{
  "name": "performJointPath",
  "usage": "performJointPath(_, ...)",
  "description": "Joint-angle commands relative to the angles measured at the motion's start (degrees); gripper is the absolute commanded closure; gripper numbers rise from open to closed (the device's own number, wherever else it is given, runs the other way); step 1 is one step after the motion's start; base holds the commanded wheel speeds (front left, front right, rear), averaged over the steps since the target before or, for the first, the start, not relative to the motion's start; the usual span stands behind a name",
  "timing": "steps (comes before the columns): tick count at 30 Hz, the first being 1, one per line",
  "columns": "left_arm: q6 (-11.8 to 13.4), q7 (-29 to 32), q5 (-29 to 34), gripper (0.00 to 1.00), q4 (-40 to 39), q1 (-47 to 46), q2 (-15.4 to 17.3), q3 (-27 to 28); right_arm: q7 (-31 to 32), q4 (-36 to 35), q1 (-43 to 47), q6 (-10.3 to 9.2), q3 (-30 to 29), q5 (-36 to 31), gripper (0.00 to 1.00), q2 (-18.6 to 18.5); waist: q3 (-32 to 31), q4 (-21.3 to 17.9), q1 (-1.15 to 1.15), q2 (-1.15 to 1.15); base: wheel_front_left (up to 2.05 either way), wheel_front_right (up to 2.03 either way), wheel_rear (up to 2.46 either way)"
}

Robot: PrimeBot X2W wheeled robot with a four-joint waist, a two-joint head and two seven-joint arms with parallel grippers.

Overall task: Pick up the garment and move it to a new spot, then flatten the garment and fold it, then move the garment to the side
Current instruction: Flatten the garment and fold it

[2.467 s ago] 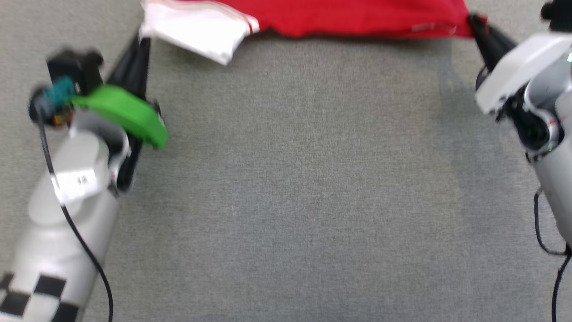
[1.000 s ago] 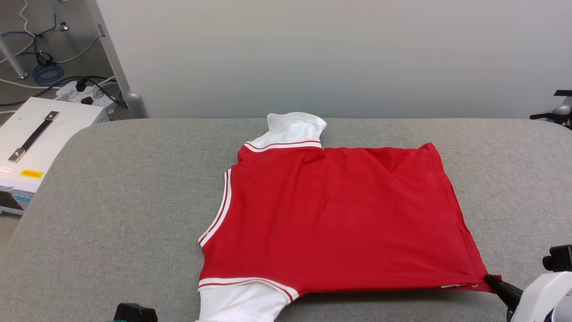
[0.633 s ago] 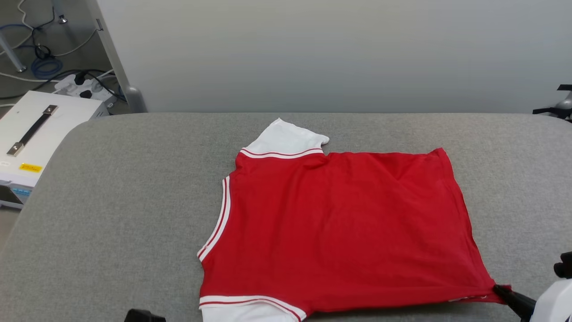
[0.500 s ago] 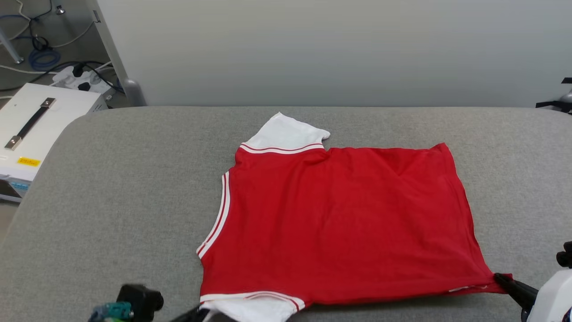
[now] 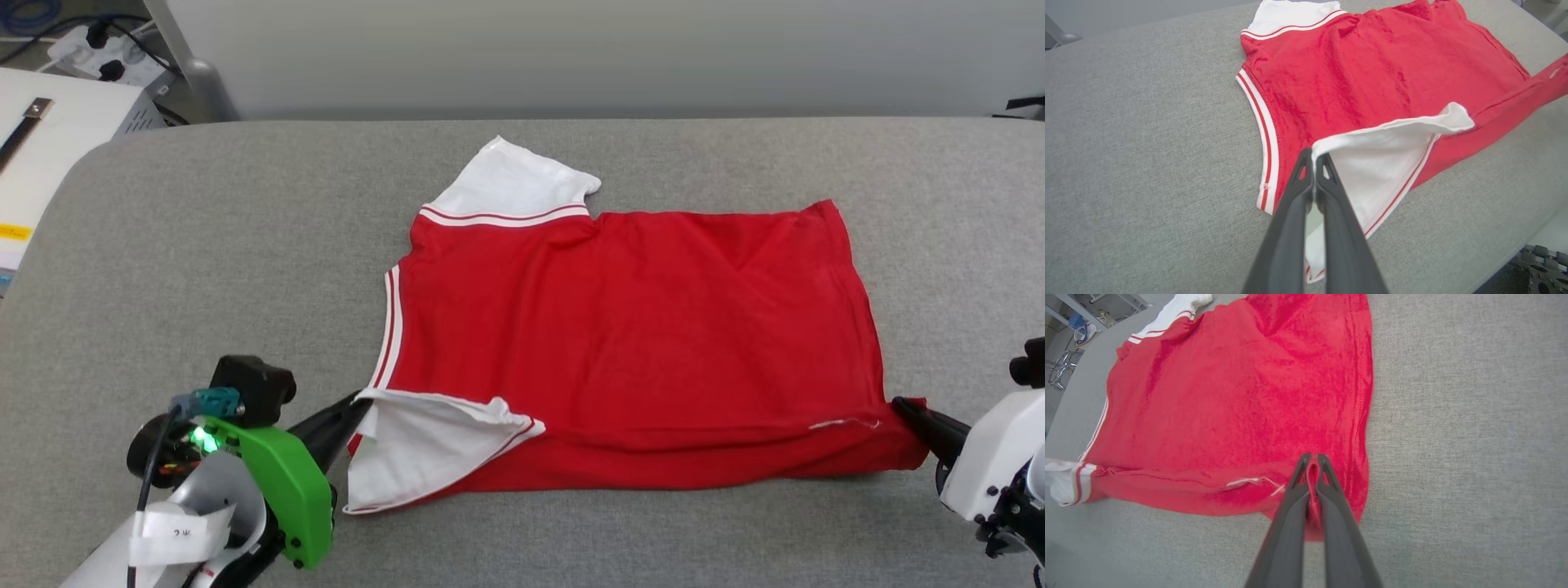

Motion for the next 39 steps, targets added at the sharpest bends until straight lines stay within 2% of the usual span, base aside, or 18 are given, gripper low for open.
performJointPath(1,-0.58,0.29,0.29,1.00,1.31,-2.62,-0.56,-0.10,0.41,0.49,-1.85,-0.03,-0.32,-1.12,1.00,0.45,3.43,-0.75,0.00,0.00,0.00,0.00,0.00)
performJointPath(16,-2.89,-0.33,2.82,1.00,16.96,-14.28,-4.08,-3.74,1.22,8.68,-10.73,-0.03,2.92,-6.72,1.00,2.62,8.99,-2.04,0.00,0.00,0.00,0.00,0.00)
performJointPath(17,-2.96,-0.48,3.04,0.93,17.81,-14.73,-4.36,-4.14,0.99,9.33,-11.18,-0.03,3.14,-6.99,1.00,2.67,9.07,-2.01,0.00,0.00,0.00,0.00,0.00)
performJointPath(18,-3.06,-0.99,3.64,0.00,18.79,-15.37,-4.66,-4.73,0.71,10.29,-11.68,-0.03,3.15,-7.30,1.00,2.79,9.08,-1.95,0.00,0.00,0.00,0.00,0.00)
performJointPath(20,-3.11,-2.38,4.28,0.00,21.13,-16.34,-5.60,-5.10,-0.87,11.64,-12.62,-0.03,2.81,-8.14,0.00,3.13,8.88,-1.75,0.00,0.00,0.00,0.00,0.00)
performJointPath(25,-2.96,-6.49,4.96,0.00,25.67,-17.65,-8.26,-5.38,-3.71,12.93,-12.99,-0.03,4.22,-8.00,0.00,3.12,6.89,-1.18,0.00,0.00,0.00,0.00,0.00)
performJointPath(28,-1.69,-9.79,7.03,0.00,27.48,-17.51,-8.96,-5.84,-5.61,12.89,-12.45,-0.03,4.79,-8.11,0.00,2.47,4.87,-1.01,0.00,0.00,0.00,0.00,0.00)
performJointPath(33,0.49,-13.55,4.29,0.00,27.53,-14.37,-11.73,-3.89,-7.55,10.77,-10.48,-0.03,6.96,-10.21,0.00,0.96,0.95,-0.73,0.00,0.00,0.00,0.00,0.00)
performJointPath(39,5.81,-12.66,-1.26,0.00,23.38,-7.01,-13.33,-0.63,-6.41,5.83,-5.50,-0.03,6.14,-14.02,0.00,0.04,-2.15,-0.68,0.00,0.00,0.00,0.00,0.00)
